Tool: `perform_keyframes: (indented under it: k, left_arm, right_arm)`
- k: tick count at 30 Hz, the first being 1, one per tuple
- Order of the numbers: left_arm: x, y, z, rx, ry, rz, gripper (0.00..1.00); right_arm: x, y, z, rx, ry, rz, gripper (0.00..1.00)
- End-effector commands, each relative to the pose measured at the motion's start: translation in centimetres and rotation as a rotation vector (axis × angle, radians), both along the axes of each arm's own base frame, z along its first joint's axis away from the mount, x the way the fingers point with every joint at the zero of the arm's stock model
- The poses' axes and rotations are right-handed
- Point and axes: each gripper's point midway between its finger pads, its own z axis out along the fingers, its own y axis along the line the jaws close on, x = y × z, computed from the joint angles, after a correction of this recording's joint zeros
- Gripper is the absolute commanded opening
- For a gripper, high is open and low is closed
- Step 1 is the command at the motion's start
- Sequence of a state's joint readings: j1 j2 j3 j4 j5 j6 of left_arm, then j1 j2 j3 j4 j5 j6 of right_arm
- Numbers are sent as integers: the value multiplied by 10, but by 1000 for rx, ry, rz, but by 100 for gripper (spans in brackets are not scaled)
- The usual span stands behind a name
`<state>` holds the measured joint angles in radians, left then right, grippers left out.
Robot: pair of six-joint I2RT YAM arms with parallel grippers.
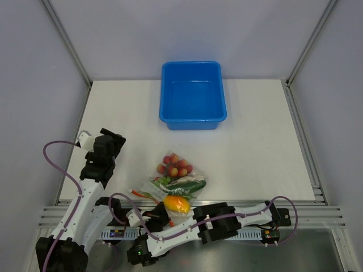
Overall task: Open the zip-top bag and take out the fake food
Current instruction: Pick up the zipper food storage bag at the center of the board.
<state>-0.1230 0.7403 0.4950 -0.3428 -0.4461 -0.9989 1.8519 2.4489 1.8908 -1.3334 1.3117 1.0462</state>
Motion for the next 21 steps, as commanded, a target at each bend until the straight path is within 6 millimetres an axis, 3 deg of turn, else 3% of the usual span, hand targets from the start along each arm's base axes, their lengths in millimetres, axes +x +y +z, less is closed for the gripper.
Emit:
perform_keyframes:
  k: [1, 8, 9, 11, 12, 13, 15, 18, 19, 21]
  left_arm:
    - [11, 0, 27, -8, -85, 0, 99]
    - [12, -2, 28, -11, -91, -9, 99]
    - [12, -2, 28, -12, -91, -11, 99]
    - [12, -2, 27, -13, -89, -12, 99]
    - [12, -2, 27, -13, -89, -13, 99]
    - [12, -3, 27, -15, -90, -16, 99]
    - [12, -3, 28, -14, -91, -19, 99]
    - [12, -3, 28, -8, -91, -24, 99]
    - [13, -5, 30, -11, -100, -39, 99]
    - [15, -10, 35, 10, -127, -87, 99]
  right_arm:
    - [17, -29, 73, -54, -79, -3, 0]
    - [19, -36, 74, -80, 60, 6, 0]
    - [18, -28, 79, -7, 95, 15, 0]
    - [18, -31, 74, -38, 151, 39, 0]
    - [17, -23, 83, 52, 193, 55, 0]
    - [19, -27, 78, 48, 220, 60, 0]
    - [18, -19, 95, 133, 272, 111, 0]
    - [24, -21, 110, 221, 349, 162, 0]
    - [25, -27, 106, 220, 376, 174, 0]
    - [36, -30, 129, 310, 404, 197, 0]
